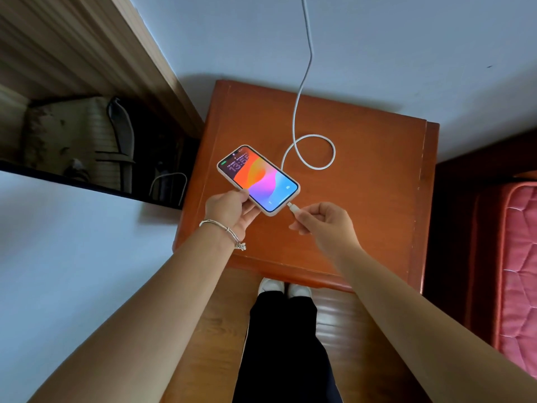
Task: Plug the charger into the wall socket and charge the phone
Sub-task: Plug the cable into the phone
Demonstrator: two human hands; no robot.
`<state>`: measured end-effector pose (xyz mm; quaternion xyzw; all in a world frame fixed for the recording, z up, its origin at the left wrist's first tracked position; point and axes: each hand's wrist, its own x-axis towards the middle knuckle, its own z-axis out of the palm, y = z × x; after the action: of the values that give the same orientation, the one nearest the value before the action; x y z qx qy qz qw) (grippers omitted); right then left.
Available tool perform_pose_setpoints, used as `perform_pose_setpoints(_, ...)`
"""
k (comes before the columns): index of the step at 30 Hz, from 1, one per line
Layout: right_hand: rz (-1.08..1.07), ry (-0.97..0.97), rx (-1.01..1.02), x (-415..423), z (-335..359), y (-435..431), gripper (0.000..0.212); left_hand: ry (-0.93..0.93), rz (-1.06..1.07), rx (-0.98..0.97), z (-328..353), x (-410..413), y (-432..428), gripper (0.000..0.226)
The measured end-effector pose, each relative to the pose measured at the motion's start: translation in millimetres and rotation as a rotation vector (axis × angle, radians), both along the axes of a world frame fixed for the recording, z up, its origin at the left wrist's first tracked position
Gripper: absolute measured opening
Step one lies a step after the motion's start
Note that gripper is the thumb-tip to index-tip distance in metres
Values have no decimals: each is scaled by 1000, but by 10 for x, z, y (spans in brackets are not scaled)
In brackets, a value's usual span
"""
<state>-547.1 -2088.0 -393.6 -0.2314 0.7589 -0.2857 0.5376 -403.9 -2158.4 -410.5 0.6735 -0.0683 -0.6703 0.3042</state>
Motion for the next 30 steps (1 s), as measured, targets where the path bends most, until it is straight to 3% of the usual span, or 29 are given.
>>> perform_pose_setpoints(20,-67,-15,-76,41,-27,-12,7,102,16,15,0,43,-36,22)
perform_pose_setpoints(30,-57,-1,-45,22,-30,-75,6,110,28,28,-1,50,-80,15)
